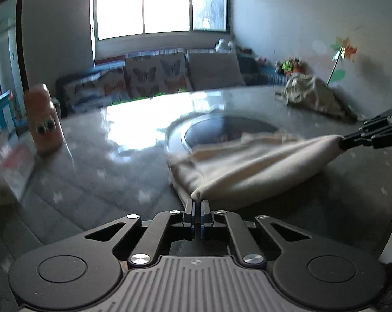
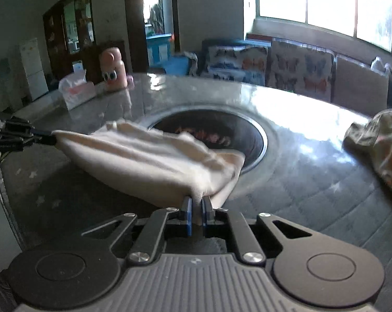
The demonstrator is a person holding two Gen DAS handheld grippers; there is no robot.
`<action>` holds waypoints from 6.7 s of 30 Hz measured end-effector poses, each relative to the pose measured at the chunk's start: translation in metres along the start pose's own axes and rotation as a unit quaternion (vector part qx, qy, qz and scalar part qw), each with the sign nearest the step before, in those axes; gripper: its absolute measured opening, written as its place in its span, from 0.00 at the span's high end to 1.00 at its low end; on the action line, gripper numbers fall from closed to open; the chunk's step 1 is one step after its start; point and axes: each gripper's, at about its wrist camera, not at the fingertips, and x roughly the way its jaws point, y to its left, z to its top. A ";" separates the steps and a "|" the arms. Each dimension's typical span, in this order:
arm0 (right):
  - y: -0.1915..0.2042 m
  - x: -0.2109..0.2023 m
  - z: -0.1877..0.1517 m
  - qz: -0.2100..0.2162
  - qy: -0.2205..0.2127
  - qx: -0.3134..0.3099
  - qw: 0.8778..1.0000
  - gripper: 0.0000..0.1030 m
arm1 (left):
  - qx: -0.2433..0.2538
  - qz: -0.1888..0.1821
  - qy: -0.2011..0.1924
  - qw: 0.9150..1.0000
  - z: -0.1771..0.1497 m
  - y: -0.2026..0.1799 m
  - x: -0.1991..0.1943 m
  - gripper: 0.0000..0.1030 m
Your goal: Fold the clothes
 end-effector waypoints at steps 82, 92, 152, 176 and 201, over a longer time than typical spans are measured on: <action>0.066 0.181 0.100 0.003 0.074 -0.069 0.995 0.21 | -0.012 -0.132 0.019 0.991 0.003 -0.085 0.070 0.04; 0.075 0.184 0.113 0.006 0.060 -0.069 0.996 0.19 | -0.014 -0.135 0.010 0.991 0.000 -0.082 0.064 0.01; -0.026 0.096 0.045 -0.113 0.033 0.008 0.993 0.09 | -0.113 0.137 0.045 0.983 0.025 0.023 0.092 0.02; -0.045 0.087 0.029 -0.010 0.043 0.108 0.993 0.44 | -0.166 0.033 0.041 0.985 0.021 -0.005 0.066 0.32; -0.044 0.089 0.025 0.018 0.033 0.149 0.988 0.73 | -0.230 0.001 0.066 0.971 0.013 0.005 0.074 0.64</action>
